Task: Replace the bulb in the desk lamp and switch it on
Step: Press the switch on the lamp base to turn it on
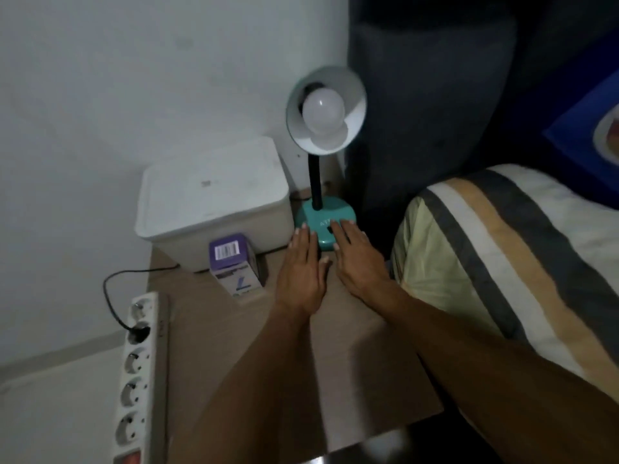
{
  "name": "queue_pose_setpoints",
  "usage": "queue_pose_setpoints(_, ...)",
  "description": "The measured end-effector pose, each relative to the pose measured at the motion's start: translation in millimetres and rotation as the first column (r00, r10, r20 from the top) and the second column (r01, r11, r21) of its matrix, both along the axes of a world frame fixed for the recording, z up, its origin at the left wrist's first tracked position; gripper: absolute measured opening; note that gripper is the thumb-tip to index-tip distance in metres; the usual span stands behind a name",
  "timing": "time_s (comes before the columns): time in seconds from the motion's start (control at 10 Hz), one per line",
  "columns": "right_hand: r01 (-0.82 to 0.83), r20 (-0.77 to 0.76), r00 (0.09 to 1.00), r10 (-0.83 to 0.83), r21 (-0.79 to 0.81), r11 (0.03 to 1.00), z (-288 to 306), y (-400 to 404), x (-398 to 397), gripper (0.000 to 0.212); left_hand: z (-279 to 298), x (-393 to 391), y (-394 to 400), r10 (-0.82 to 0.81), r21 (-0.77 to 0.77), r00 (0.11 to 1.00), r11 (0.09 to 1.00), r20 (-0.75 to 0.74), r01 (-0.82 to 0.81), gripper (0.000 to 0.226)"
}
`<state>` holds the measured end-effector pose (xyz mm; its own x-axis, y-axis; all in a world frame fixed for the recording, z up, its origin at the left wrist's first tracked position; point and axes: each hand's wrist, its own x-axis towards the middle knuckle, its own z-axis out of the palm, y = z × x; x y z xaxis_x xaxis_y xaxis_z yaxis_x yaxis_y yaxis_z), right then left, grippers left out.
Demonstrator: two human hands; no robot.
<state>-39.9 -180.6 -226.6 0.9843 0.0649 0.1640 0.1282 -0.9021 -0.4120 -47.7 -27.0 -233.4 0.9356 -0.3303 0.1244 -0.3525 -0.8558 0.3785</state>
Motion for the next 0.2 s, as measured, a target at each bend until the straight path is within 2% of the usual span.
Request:
queue_pose_setpoints(0.1,0.001,-0.061,0.998,0.003,0.071,0.997,14,-4,-7,0.054,9,-25,4,-0.03,0.049,0.999,0.998,-0.035,0.031,0.068)
queue_pose_setpoints(0.2,0.017,0.054,0.998,-0.021,0.067,0.998,23,-4,-43,0.052,18,-74,25,-0.104,0.047,0.992,0.993,-0.078,0.107,0.067)
